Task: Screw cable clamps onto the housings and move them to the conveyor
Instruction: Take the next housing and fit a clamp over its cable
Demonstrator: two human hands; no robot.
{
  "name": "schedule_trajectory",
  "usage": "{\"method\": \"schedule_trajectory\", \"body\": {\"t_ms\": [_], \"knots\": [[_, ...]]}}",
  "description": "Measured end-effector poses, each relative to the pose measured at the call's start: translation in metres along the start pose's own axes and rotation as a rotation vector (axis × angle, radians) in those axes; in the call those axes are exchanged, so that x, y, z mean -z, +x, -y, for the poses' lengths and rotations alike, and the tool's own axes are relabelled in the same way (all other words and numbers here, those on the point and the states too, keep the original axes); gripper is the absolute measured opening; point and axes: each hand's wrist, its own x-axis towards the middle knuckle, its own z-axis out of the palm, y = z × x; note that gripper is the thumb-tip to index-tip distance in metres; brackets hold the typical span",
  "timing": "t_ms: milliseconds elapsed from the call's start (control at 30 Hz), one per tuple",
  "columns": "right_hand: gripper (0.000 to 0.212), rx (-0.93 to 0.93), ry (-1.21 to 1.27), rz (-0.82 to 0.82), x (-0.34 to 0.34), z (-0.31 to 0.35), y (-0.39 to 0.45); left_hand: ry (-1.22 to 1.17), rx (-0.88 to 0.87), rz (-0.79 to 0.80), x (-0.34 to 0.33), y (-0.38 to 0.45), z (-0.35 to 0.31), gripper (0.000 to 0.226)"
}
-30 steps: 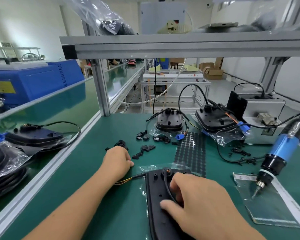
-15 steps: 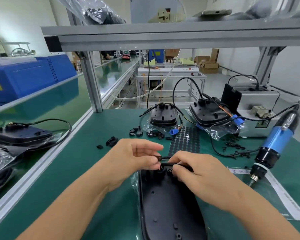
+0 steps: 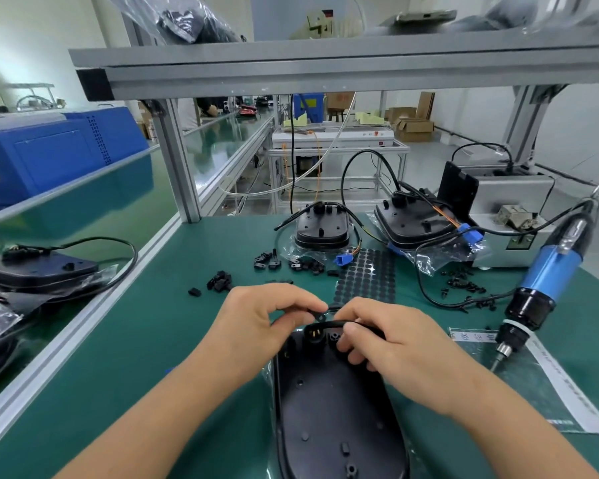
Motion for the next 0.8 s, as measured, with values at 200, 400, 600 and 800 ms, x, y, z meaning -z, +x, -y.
{"method": "schedule_trajectory", "body": {"t_ms": [200,400,600,800], "knots": [[0.020,-0.002,0.036,0.007,-0.001,-0.003,0.002,-0.142,0.052,0.089,-0.004,-0.002,0.005,0.042],[0.016,0.005,0.089,-0.029,-0.003,-0.005,0.003,-0.397,0.273,0.213,0.002,0.004,0.009,0.047],[0.013,0.022,0.061,-0.110,-0.002,-0.007,0.004,-0.344,0.452,0.281,-0.003,0.003,0.013,0.011],[0.019,-0.063,0.188,0.006,0.007,-0.010,0.009,-0.413,0.456,0.223,-0.014,0.009,0.007,0.009]]}}
